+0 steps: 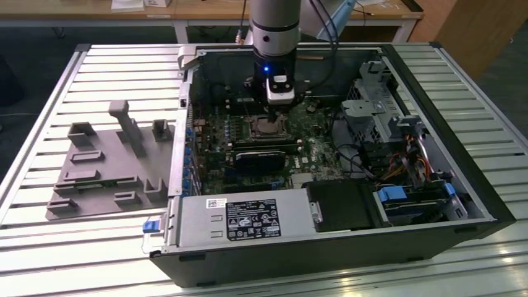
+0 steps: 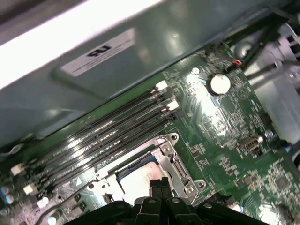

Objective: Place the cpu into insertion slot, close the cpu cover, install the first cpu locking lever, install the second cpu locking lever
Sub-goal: 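Close the cpu cover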

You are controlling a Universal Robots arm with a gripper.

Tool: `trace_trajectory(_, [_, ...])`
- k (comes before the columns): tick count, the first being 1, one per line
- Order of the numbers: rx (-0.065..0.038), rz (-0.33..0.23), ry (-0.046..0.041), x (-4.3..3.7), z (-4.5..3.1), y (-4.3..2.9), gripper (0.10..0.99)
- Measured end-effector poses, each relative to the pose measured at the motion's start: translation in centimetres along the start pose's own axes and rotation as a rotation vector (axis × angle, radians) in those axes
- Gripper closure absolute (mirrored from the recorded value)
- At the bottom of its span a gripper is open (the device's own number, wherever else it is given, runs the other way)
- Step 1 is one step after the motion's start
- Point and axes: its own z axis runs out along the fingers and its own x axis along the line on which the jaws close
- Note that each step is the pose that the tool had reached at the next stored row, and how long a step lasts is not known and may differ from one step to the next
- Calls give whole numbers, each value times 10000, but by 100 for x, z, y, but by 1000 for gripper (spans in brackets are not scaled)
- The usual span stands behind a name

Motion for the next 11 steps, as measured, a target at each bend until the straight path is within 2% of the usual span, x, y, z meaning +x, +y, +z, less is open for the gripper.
trace_trajectory(11, [-54, -2010, -10, 1, 8, 0, 984])
